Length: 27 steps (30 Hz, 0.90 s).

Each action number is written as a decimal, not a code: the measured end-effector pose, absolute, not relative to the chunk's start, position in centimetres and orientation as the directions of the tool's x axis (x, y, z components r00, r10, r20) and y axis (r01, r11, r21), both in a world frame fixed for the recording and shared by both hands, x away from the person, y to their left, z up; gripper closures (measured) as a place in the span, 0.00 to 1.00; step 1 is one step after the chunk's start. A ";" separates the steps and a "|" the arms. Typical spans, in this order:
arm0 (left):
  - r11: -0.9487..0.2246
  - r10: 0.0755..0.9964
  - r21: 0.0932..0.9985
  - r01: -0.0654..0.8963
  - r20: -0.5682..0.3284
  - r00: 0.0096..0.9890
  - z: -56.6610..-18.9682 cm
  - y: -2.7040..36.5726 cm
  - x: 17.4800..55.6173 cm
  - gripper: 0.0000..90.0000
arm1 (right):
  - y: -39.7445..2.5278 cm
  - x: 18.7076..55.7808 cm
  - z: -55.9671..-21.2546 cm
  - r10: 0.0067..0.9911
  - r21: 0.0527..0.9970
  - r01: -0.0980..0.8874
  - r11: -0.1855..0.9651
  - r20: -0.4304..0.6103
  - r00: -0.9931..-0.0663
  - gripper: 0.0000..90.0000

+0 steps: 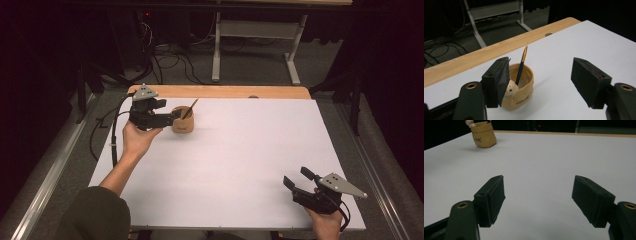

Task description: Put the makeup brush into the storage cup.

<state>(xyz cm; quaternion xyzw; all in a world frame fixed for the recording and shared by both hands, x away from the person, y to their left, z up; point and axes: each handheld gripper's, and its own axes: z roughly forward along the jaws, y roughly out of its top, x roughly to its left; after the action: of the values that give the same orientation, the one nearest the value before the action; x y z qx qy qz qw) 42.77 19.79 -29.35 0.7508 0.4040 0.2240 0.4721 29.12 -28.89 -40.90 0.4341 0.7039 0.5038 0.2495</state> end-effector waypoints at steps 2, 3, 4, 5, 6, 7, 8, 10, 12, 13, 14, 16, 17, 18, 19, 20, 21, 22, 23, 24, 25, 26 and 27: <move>-0.227 0.816 0.891 0.393 -0.046 0.576 -29.3 19.8 42.6 0.35 | -28.9 29.1 -40.9 0.862 0.926 0.359 0.116 0.086 -0.499 0.31; -0.227 0.814 0.892 0.391 -0.046 0.579 -29.3 19.8 42.5 0.35 | -28.9 29.1 -40.9 0.863 0.926 0.360 0.115 0.086 -0.499 0.31; -0.224 0.813 0.893 0.389 -0.049 0.580 -29.4 19.8 42.4 0.35 | -28.9 29.1 -40.9 0.863 0.926 0.360 0.115 0.086 -0.499 0.31; -0.224 0.812 0.893 0.389 -0.050 0.582 -29.4 19.8 42.3 0.35 | -28.9 29.1 -40.9 0.863 0.926 0.360 0.115 0.086 -0.498 0.31; -0.223 0.811 0.894 0.389 -0.052 0.583 -29.4 19.8 42.3 0.35 | -28.9 29.1 -40.9 0.863 0.926 0.360 0.115 0.087 -0.498 0.31; -0.221 0.810 0.895 0.388 -0.053 0.584 -29.4 19.8 42.2 0.35 | -28.9 29.1 -40.9 0.863 0.926 0.360 0.114 0.087 -0.498 0.31; -0.219 0.809 0.896 0.386 -0.054 0.585 -29.4 19.8 42.1 0.34 | -28.9 29.1 -40.9 0.863 0.926 0.361 0.112 0.089 -0.497 0.31; -0.219 0.808 0.897 0.384 -0.053 0.586 -29.4 19.8 41.9 0.34 | -28.9 29.1 -40.9 0.863 0.926 0.361 0.112 0.089 -0.497 0.31; -0.219 0.807 0.898 0.382 -0.053 0.588 -29.4 19.9 41.8 0.34 | -28.9 29.1 -40.9 0.863 0.926 0.361 0.112 0.089 -0.497 0.31; -0.219 0.807 0.898 0.381 -0.054 0.589 -29.4 19.9 41.7 0.34 | -28.9 29.1 -40.9 0.864 0.926 0.361 0.112 0.089 -0.496 0.31; -0.216 0.807 0.899 0.381 -0.055 0.589 -29.4 19.9 41.6 0.34 | -28.9 29.1 -40.9 0.864 0.926 0.362 0.112 0.090 -0.496 0.31; -0.217 0.805 0.898 0.382 -0.056 0.590 -29.5 20.0 41.5 0.33 | -28.9 29.1 -40.9 0.863 0.926 0.360 0.114 0.088 -0.498 0.31; -0.215 0.805 0.899 0.381 -0.058 0.590 -29.5 20.0 41.4 0.33 | -28.9 29.1 -40.9 0.863 0.926 0.360 0.114 0.087 -0.498 0.31; -0.214 0.805 0.899 0.381 -0.058 0.590 -29.5 20.1 41.3 0.33 | -28.9 29.1 -40.9 0.863 0.926 0.361 0.114 0.088 -0.498 0.31; -0.209 0.804 0.901 0.380 -0.063 0.591 -29.6 20.1 41.3 0.33 | -28.9 29.1 -40.9 0.863 0.926 0.360 0.115 0.087 -0.498 0.31; -0.202 0.804 0.903 0.379 -0.068 0.591 -29.6 20.2 41.2 0.33 | -28.9 29.1 -40.9 0.863 0.926 0.360 0.115 0.087 -0.498 0.31; -0.199 0.804 0.903 0.380 -0.071 0.591 -29.6 20.2 41.1 0.33 | -28.9 29.1 -40.9 0.863 0.926 0.359 0.115 0.086 -0.498 0.31; -0.197 0.803 0.904 0.379 -0.073 0.591 -29.7 20.2 41.1 0.33 | -28.9 29.1 -40.9 0.863 0.926 0.359 0.114 0.086 -0.498 0.31; -0.195 0.803 0.905 0.378 -0.075 0.592 -29.8 20.2 41.0 0.33 | -28.9 29.1 -40.9 0.863 0.926 0.360 0.111 0.089 -0.498 0.31; -0.195 0.802 0.905 0.378 -0.076 0.593 -29.8 20.2 40.9 0.33 | -28.9 29.1 -40.9 0.863 0.926 0.360 0.111 0.089 -0.498 0.31; -0.189 0.801 0.906 0.378 -0.080 0.593 -29.9 20.3 40.7 0.33 | -28.9 29.1 -40.9 0.863 0.927 0.359 0.111 0.089 -0.498 0.31; -0.189 0.801 0.906 0.378 -0.080 0.593 -29.9 20.3 40.7 0.33 | -28.9 29.1 -40.9 0.863 0.927 0.359 0.111 0.089 -0.498 0.31; -0.183 0.801 0.908 0.377 -0.085 0.593 -29.9 20.3 40.7 0.33 | -28.9 29.1 -40.9 0.863 0.927 0.359 0.111 0.089 -0.498 0.31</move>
<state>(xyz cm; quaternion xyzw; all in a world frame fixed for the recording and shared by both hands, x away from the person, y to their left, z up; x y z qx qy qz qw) 40.68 20.31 -29.89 0.7395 0.3982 0.2118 0.4998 29.09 -28.92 -40.87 0.4348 0.7026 0.5052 0.2491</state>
